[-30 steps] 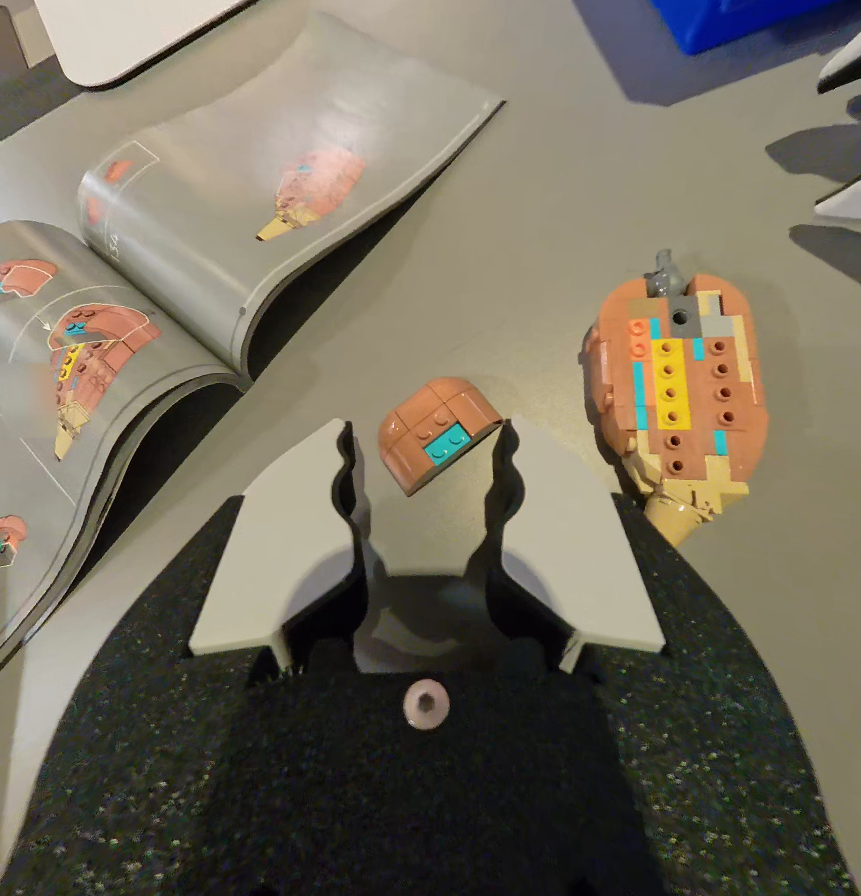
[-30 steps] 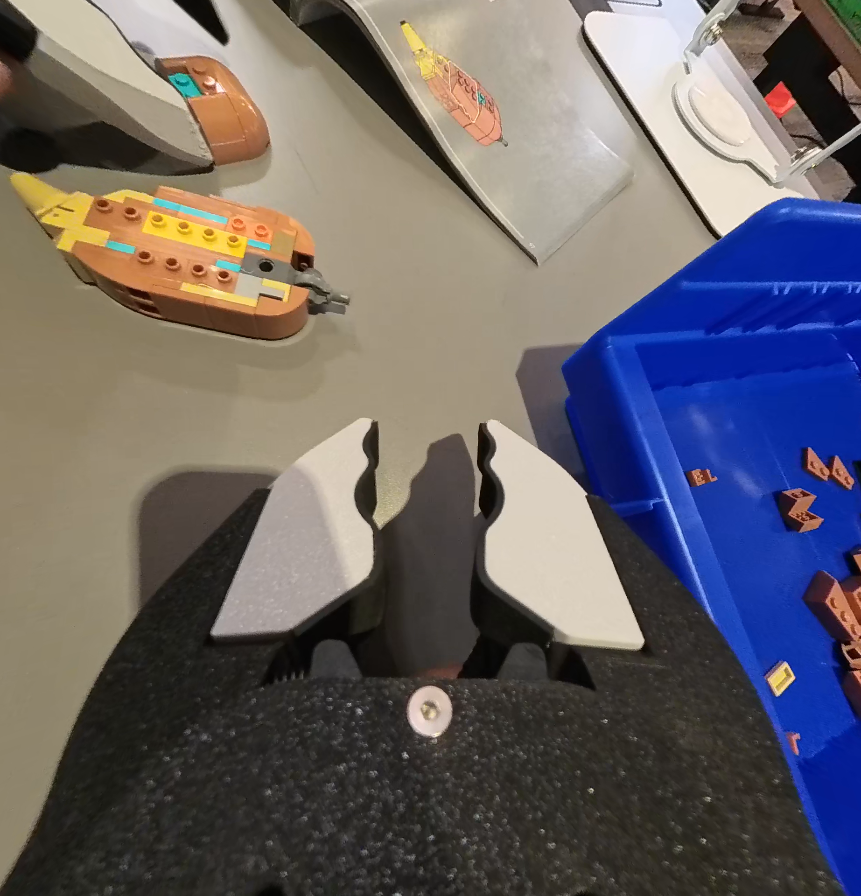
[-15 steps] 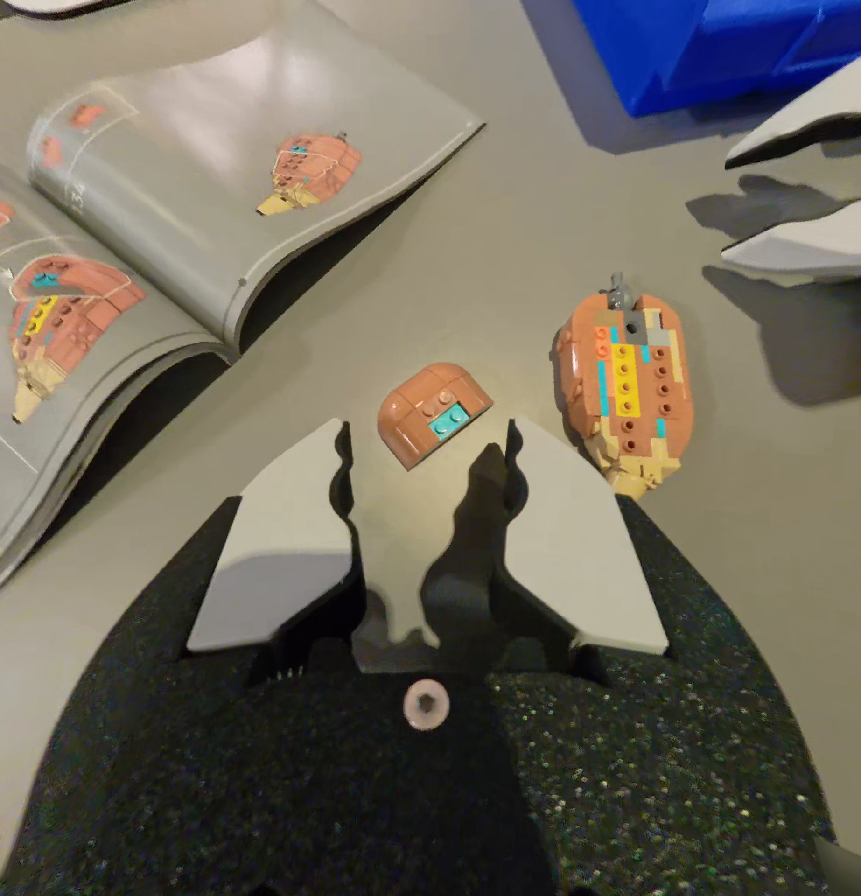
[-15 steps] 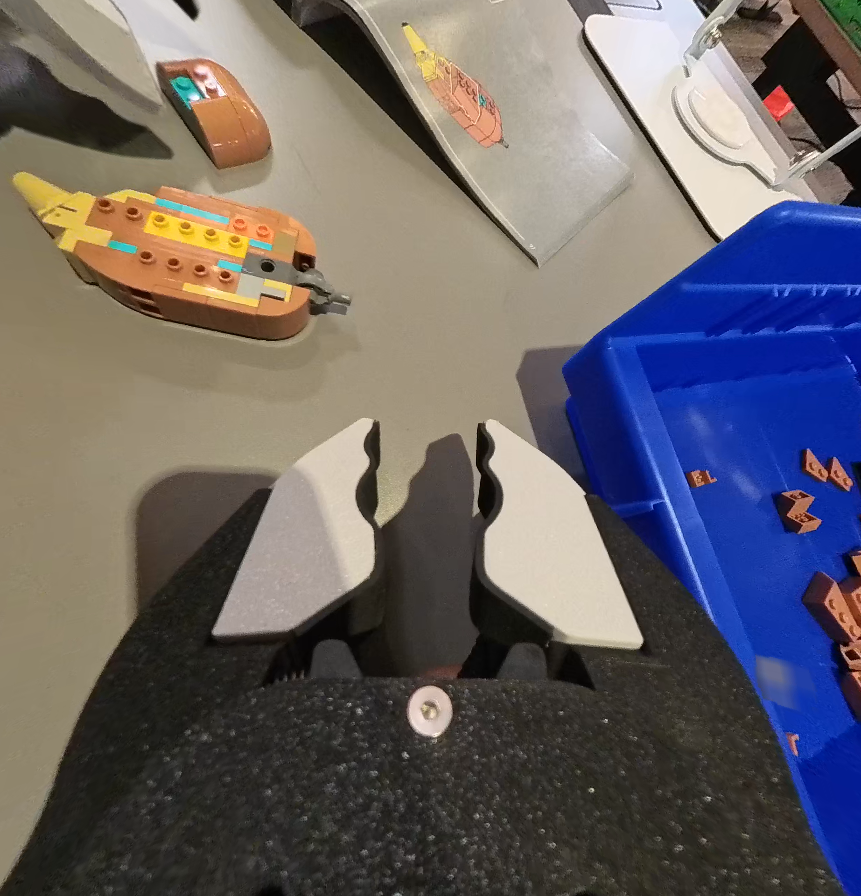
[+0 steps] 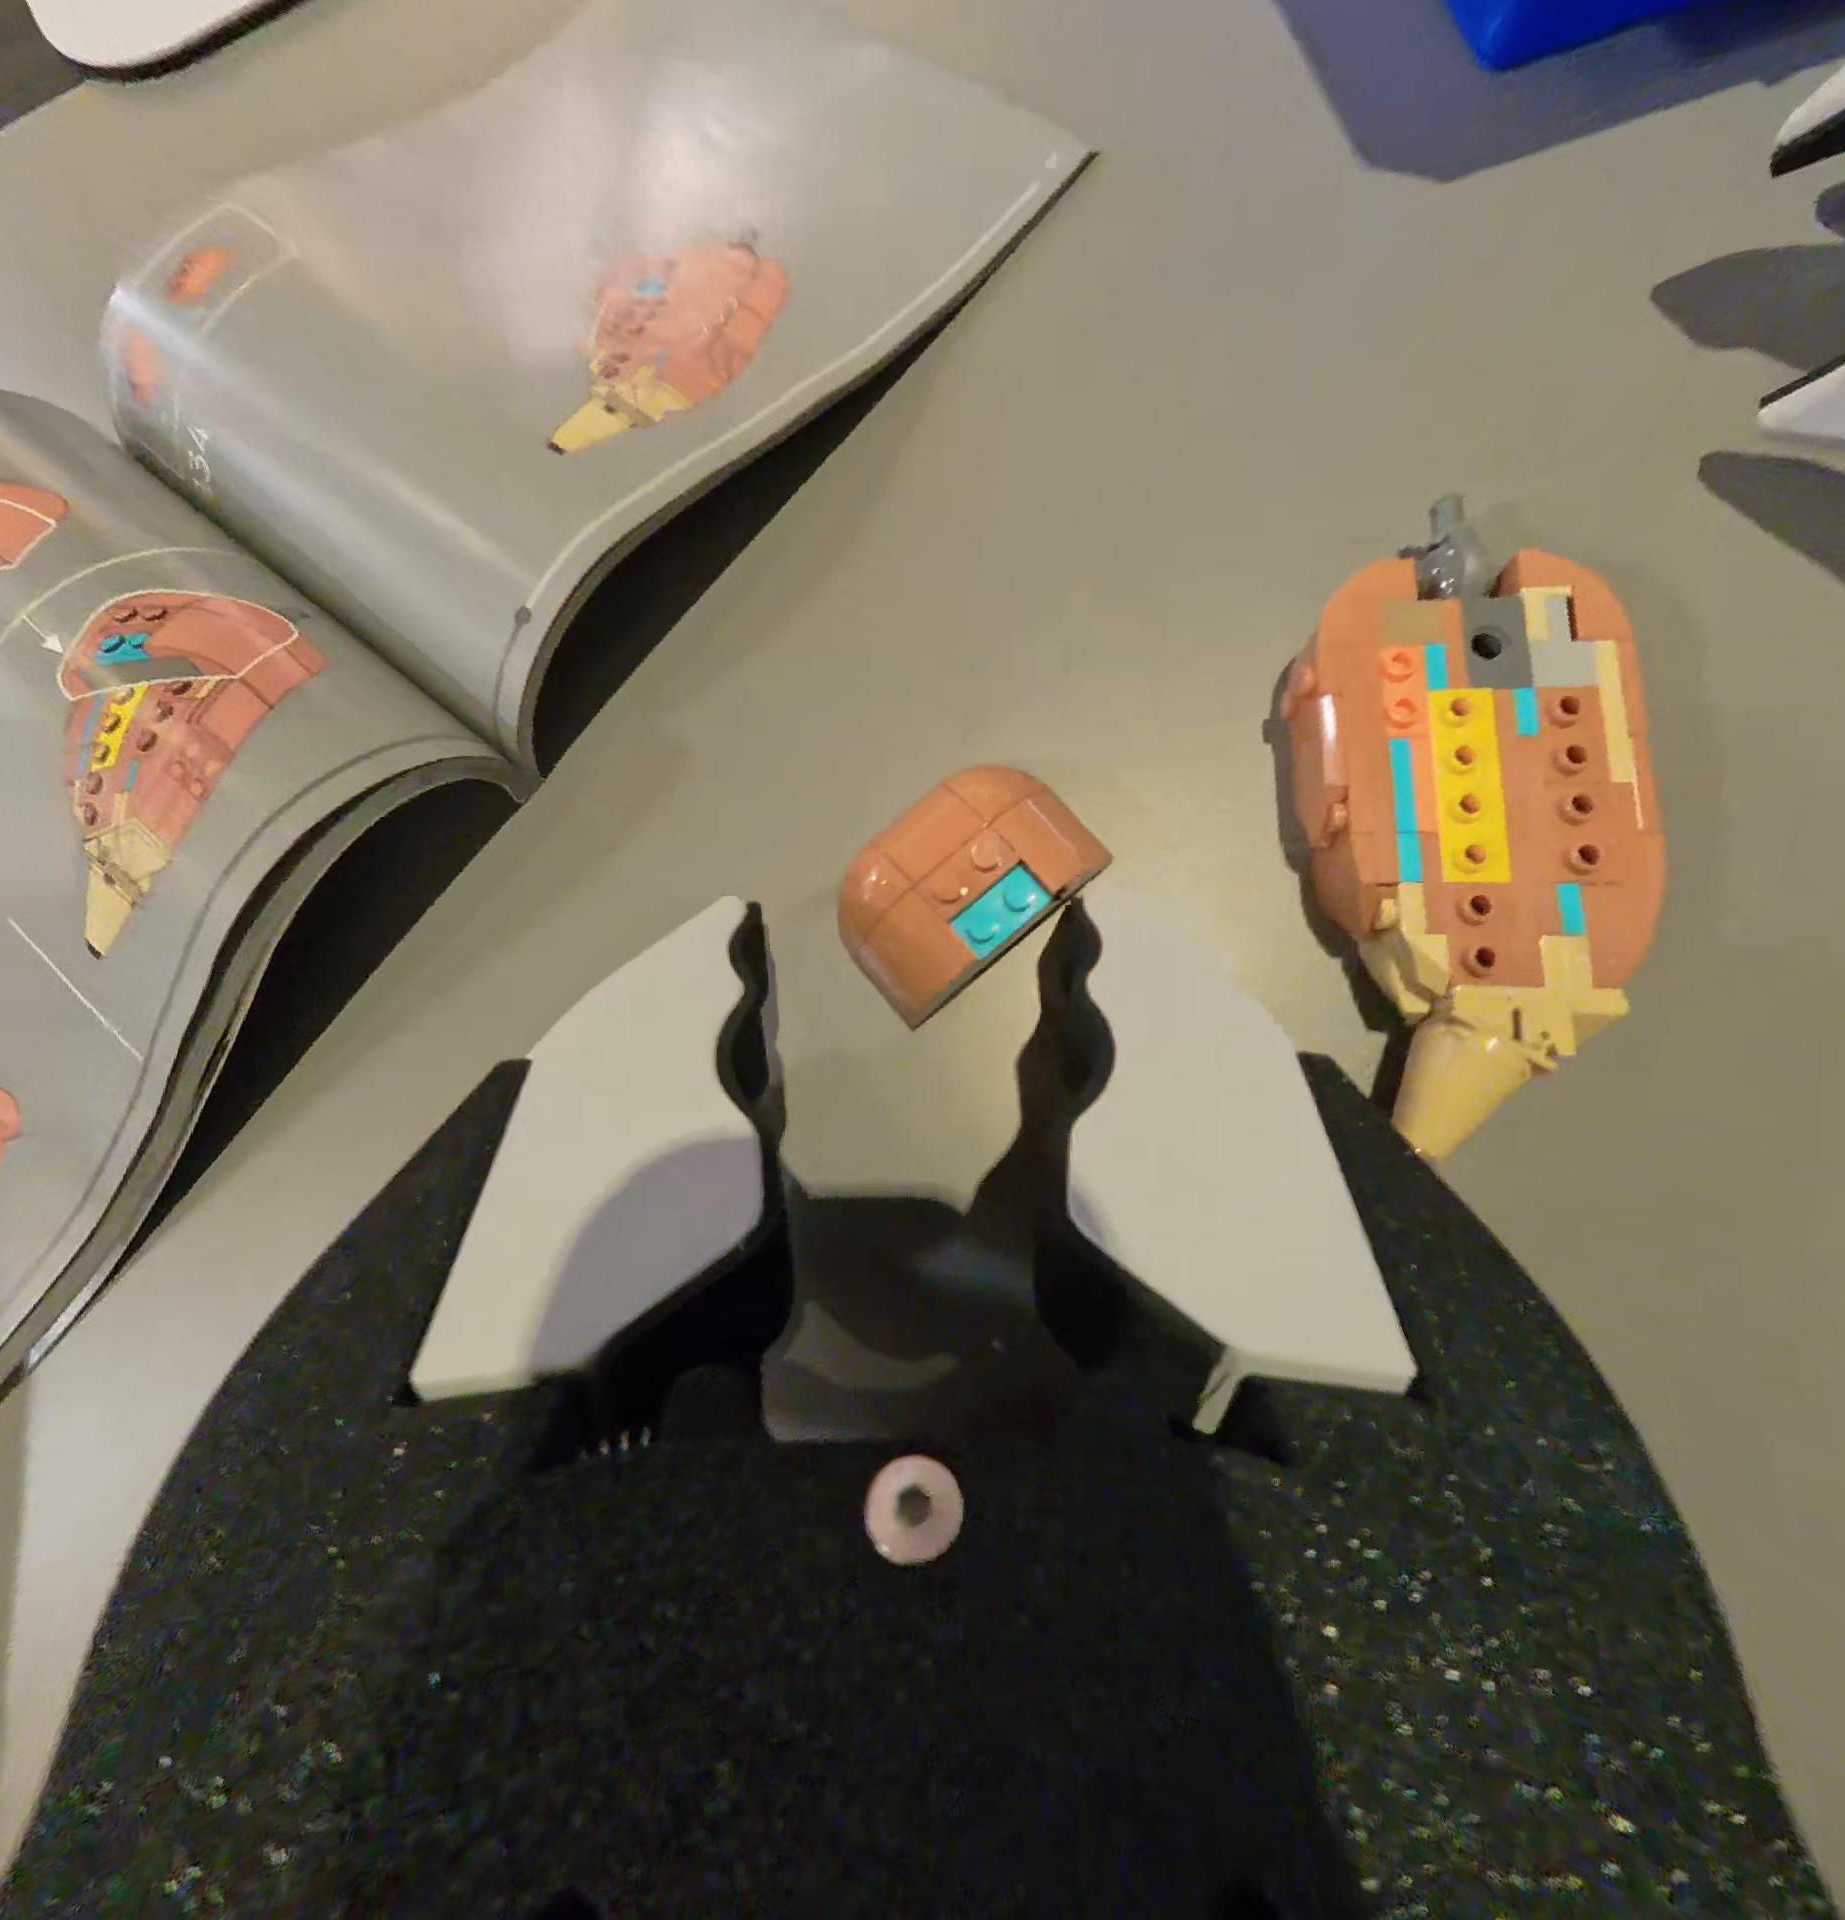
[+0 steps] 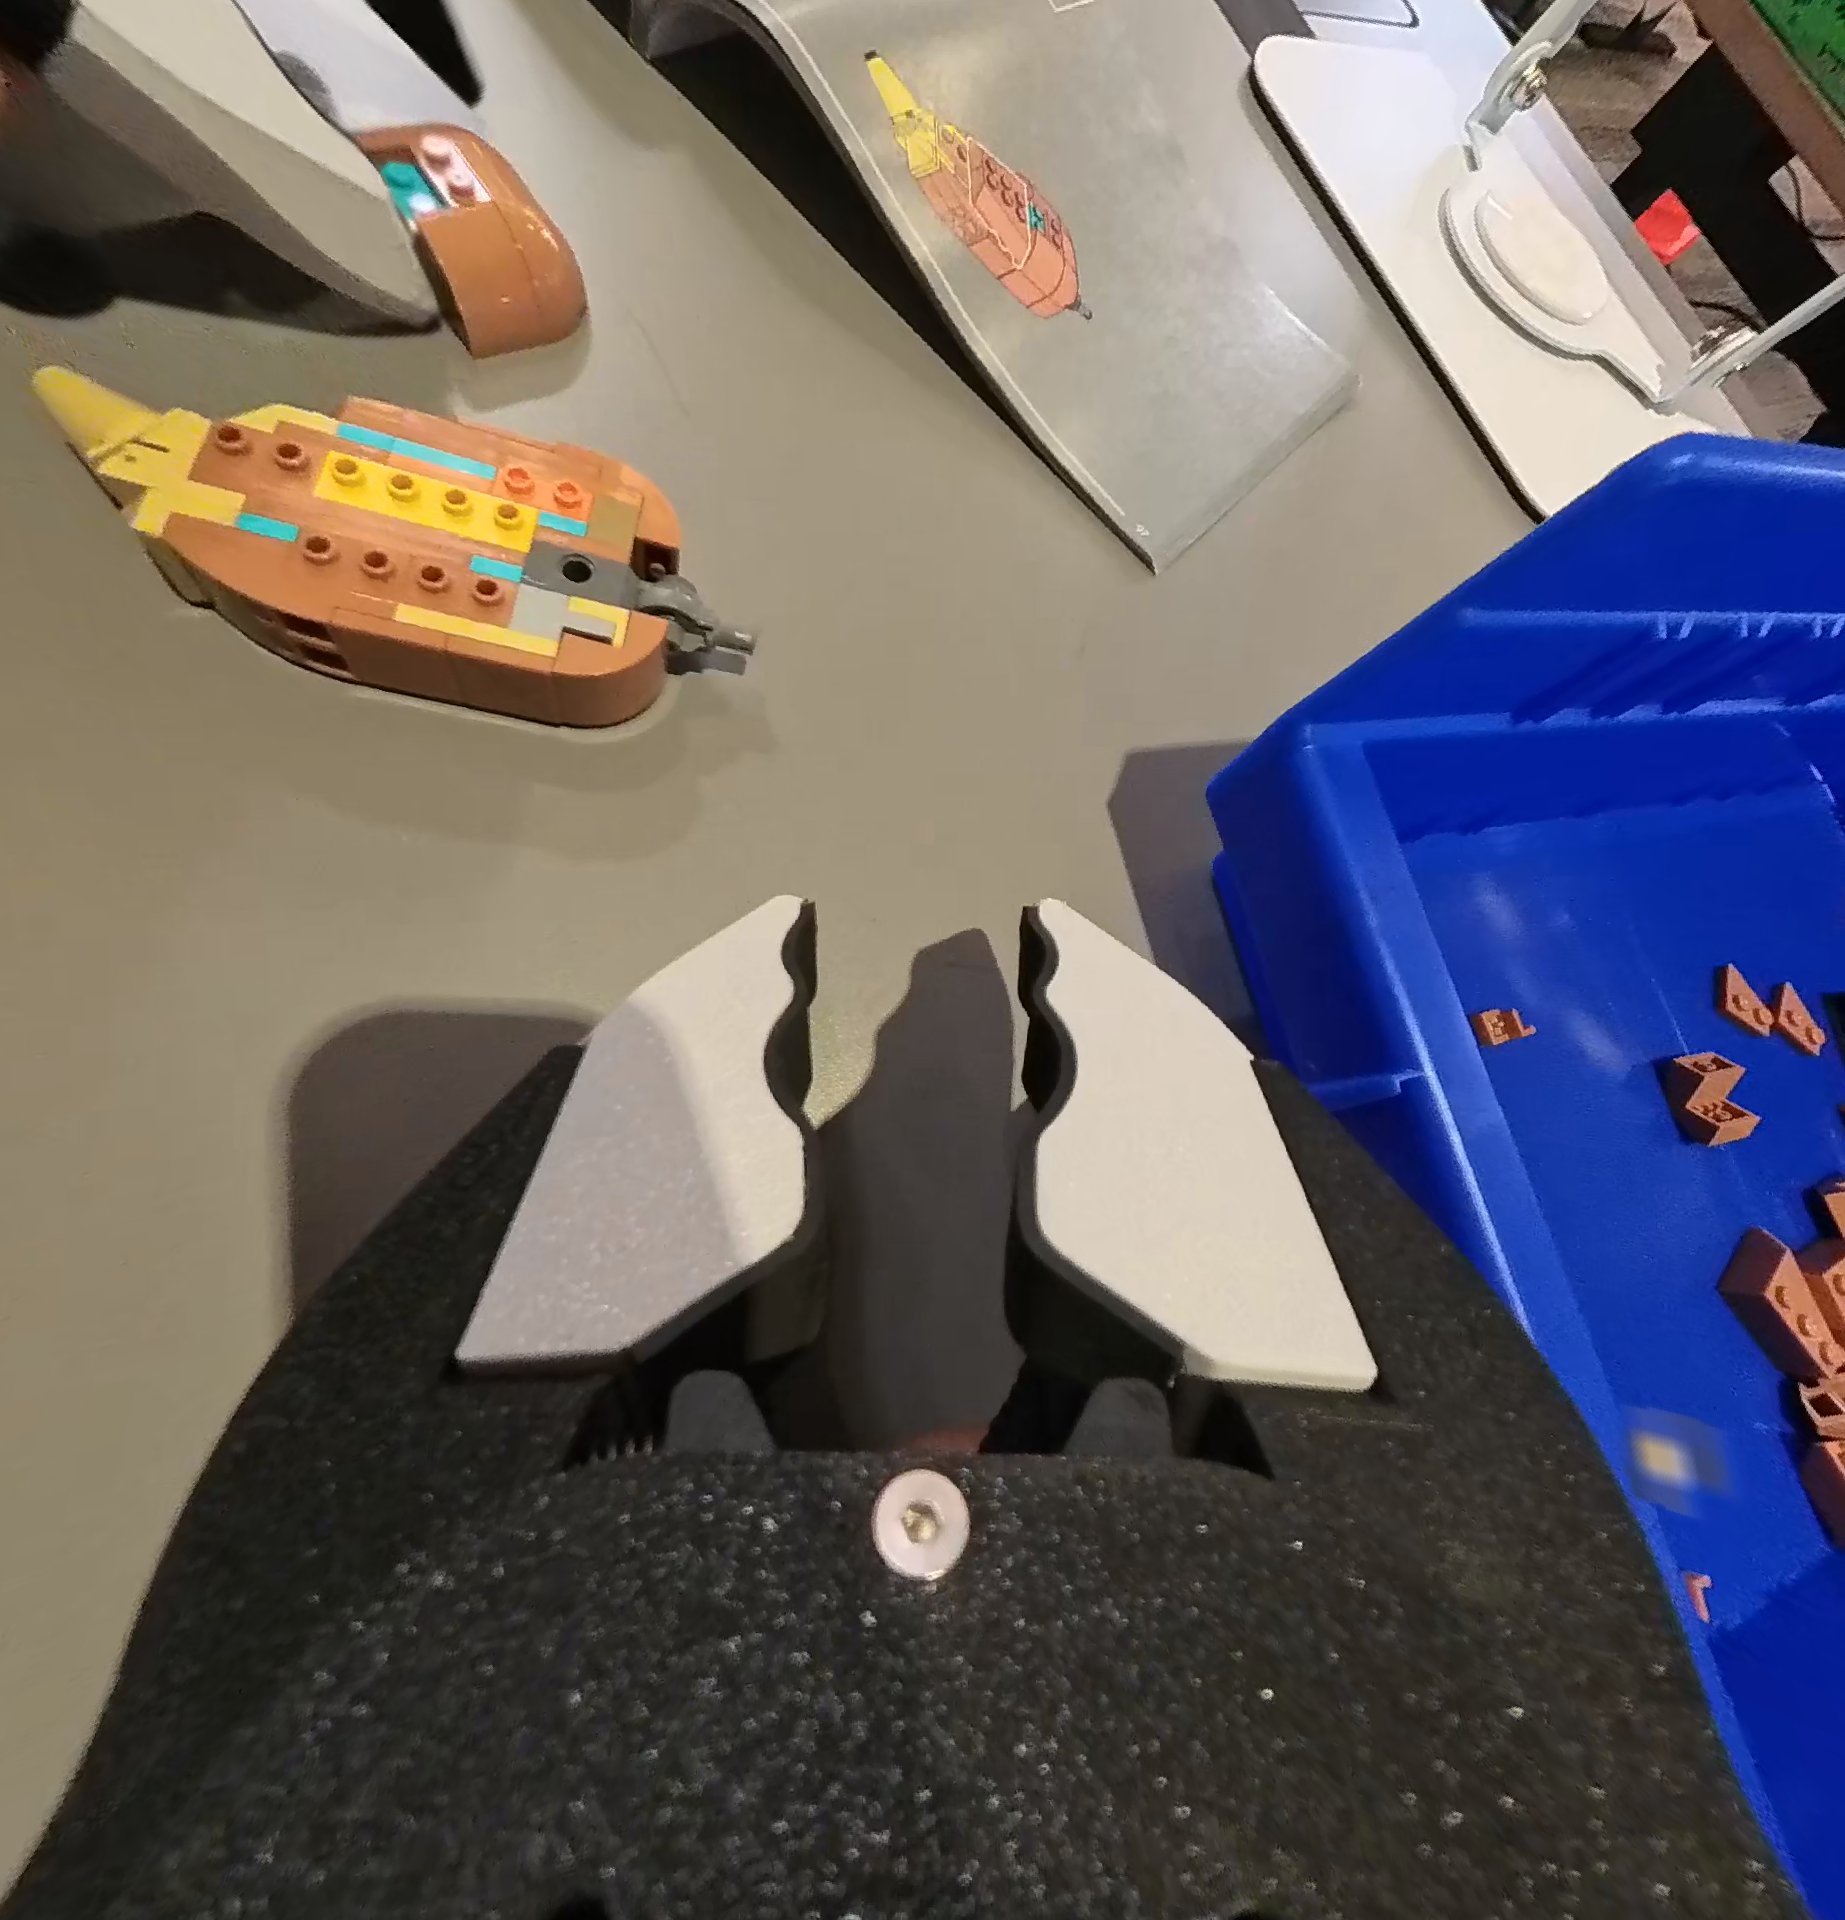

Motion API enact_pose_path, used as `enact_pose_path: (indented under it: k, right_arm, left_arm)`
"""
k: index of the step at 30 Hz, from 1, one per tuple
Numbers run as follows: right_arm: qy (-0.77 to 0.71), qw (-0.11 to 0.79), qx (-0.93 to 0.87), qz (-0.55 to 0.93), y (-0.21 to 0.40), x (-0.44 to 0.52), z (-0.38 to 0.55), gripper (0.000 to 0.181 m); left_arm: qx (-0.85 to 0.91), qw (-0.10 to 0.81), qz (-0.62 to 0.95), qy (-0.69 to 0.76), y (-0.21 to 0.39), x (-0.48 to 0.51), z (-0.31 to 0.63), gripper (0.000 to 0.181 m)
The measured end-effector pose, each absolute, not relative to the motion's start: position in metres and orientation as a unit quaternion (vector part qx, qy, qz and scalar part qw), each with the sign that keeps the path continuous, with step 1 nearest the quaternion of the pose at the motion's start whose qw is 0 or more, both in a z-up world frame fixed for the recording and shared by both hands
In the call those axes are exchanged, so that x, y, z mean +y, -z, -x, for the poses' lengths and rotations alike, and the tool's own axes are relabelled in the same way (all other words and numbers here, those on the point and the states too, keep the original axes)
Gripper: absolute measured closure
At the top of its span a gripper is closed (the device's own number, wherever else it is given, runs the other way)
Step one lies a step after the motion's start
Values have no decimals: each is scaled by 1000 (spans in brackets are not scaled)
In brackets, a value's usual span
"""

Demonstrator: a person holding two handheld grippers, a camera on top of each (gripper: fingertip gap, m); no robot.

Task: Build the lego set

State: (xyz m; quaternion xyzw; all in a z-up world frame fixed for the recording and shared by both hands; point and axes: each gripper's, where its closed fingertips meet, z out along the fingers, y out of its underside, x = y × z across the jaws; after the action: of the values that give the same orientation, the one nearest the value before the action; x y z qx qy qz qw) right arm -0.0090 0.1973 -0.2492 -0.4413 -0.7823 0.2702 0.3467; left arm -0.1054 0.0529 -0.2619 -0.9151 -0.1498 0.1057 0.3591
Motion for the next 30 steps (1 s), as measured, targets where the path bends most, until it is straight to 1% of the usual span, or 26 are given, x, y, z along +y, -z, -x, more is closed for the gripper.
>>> enact_pose_path:
  k: [6,11,20,24,30]
  right_arm:
    - [-272,344,-782,443,249,197,9,144]
    - [-271,345,-782,443,249,197,9,145]
    - [-270,348,-783,439,249,196,9,146]
    - [-269,348,-785,437,249,196,9,147]
    - [-267,352,-786,433,249,195,9,148]
  left_arm:
    - [-199,385,898,-81,254,48,102,122]
    - [-206,387,892,-109,256,60,100,115]
    - [-190,363,899,-153,259,52,111,120]
    - [-203,357,901,-137,261,35,115,122]
    - [-199,368,901,-114,262,44,111,121]
